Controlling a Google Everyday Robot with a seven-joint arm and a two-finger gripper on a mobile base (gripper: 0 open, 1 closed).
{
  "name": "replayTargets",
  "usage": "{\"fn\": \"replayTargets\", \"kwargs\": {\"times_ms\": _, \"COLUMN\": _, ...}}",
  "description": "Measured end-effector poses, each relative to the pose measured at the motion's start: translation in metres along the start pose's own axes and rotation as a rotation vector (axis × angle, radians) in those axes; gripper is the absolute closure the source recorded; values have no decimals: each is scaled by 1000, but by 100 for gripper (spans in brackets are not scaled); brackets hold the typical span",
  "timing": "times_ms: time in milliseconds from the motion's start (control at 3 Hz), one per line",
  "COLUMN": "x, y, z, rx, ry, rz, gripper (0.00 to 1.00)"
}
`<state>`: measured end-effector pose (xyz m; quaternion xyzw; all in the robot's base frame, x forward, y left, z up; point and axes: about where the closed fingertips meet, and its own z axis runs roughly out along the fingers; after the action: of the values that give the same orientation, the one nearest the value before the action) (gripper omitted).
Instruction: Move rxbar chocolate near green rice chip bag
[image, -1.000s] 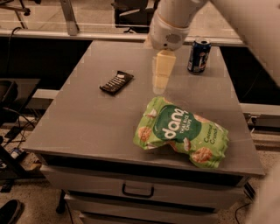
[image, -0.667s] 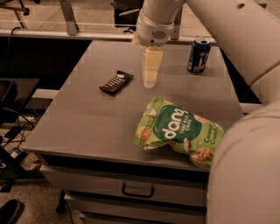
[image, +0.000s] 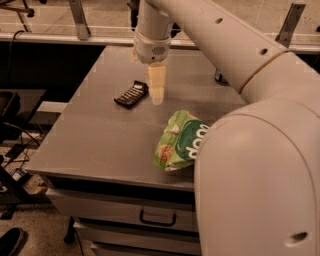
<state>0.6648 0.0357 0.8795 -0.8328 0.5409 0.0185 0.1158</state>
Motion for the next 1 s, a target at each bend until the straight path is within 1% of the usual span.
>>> {"fn": "replayTargets", "kwargs": {"times_ms": 333, "x": -9, "y": -3, "z": 23, "rx": -34, "ry": 22, "rz": -63, "gripper": 0}}
{"fn": "replayTargets", "kwargs": {"times_ms": 1000, "x": -22, "y": -7, "z": 50, "rx": -107, "ry": 74, "rz": -167, "gripper": 0}}
